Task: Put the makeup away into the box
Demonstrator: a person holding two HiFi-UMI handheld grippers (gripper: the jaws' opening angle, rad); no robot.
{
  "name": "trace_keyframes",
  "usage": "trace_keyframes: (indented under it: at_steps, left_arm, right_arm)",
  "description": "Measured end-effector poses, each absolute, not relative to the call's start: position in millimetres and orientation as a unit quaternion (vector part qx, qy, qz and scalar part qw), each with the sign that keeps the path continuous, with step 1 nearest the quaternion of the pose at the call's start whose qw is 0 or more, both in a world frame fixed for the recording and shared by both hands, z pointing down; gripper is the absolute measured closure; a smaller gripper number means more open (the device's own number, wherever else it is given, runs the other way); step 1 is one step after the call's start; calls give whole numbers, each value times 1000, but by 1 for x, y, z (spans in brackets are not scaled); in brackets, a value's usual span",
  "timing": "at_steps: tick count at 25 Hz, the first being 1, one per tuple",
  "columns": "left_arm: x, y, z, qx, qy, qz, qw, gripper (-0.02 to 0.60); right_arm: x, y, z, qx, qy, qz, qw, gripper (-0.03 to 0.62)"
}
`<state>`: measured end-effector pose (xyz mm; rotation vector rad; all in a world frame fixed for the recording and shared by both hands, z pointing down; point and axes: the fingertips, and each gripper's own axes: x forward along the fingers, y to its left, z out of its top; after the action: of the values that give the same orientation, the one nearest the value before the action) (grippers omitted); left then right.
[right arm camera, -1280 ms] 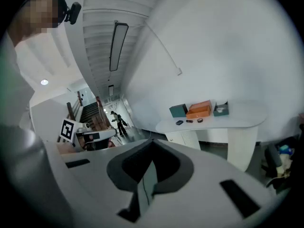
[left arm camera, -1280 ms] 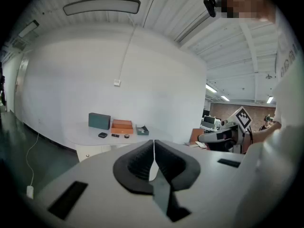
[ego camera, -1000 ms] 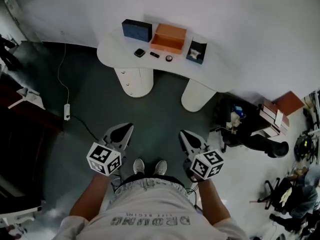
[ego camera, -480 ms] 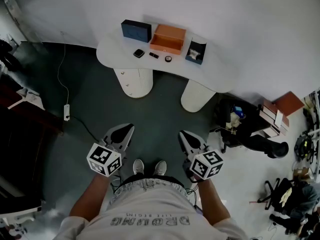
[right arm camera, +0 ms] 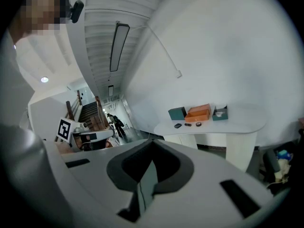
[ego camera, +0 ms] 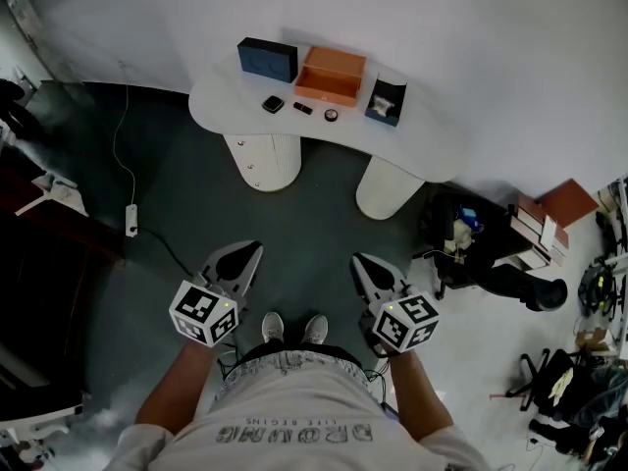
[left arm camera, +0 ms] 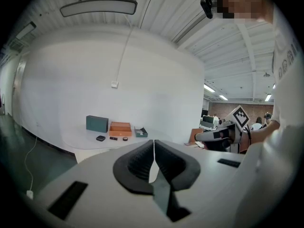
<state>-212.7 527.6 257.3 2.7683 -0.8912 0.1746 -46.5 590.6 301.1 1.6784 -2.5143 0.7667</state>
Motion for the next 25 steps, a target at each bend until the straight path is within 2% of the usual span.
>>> trace_keyframes:
  at_steps: [18, 25]
  left_arm:
    - [-213, 508, 258, 946, -299, 57, 108, 554]
    - [-215, 504, 260, 946, -297, 60, 111, 523]
  right_arm:
    - [-51, 567, 298, 535, -809, 245, 18, 572]
    - [-51, 563, 301, 537, -805, 250, 17, 559]
